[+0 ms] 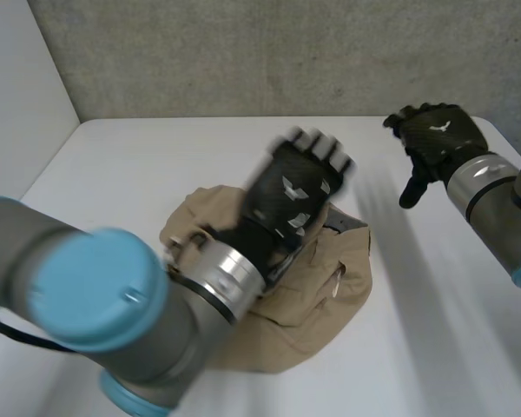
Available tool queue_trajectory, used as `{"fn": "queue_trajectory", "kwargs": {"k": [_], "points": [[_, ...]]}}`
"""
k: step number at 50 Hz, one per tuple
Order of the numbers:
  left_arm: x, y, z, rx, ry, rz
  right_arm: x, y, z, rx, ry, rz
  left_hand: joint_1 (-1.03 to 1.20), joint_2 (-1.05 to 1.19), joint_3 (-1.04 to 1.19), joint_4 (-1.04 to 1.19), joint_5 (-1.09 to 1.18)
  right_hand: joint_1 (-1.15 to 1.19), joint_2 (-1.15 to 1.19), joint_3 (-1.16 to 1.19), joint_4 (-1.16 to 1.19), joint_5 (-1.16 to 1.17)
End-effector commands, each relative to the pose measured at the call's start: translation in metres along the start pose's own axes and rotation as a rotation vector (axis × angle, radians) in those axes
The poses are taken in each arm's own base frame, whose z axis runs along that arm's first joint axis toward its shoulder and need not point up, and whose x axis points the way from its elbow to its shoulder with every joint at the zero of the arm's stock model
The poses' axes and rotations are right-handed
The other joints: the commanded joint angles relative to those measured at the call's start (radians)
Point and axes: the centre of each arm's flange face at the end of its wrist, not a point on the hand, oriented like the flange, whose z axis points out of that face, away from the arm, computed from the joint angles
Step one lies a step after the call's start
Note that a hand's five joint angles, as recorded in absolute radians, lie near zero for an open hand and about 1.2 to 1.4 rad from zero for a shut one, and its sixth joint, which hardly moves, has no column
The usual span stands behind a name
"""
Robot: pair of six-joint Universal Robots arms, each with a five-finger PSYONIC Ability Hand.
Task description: Fold the shorts.
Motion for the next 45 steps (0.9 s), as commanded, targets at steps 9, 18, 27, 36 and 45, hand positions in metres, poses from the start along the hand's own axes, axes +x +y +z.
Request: {"fn": "queue_trajectory", "kwargs": {"k": [9, 18, 27, 36, 45], "points": [[-0.056, 0.043, -0.051, -0.345, -0.249, -0.202, -0.031, 0.019, -0.016, -0.008, -0.243, -0.289, -0.004, 0.003, 0.001, 0.004, 0.019, 0.034, -0.027, -0.04, -0.056, -0.061], [-0.104, 0.082, -0.058, -0.458, -0.418, -0.197, -0.083, 0.002, -0.043, 0.003, -0.377, -0.075, -0.013, -0.006, -0.008, -0.005, 0.01, 0.034, -0.027, -0.04, -0.056, -0.061], [-0.138, 0.12, -0.056, -0.49, -0.395, -0.223, -0.15, -0.022, -0.087, 0.046, -0.485, -0.011, -0.001, 0.006, 0.004, 0.007, 0.022, 0.034, -0.027, -0.04, -0.056, -0.061], [-0.152, 0.151, -0.06, -0.543, -0.387, -0.25, -0.193, -0.011, -0.08, 0.012, -0.481, -0.043, -0.001, 0.006, 0.004, 0.007, 0.022, 0.034, -0.027, -0.04, -0.056, -0.061], [-0.151, 0.176, -0.059, -0.558, -0.317, -0.296, -0.211, 0.006, -0.051, -0.013, -0.414, -0.038, 0.005, 0.012, 0.01, 0.013, 0.028, 0.632, 0.571, 0.558, 0.542, 0.537]]}}
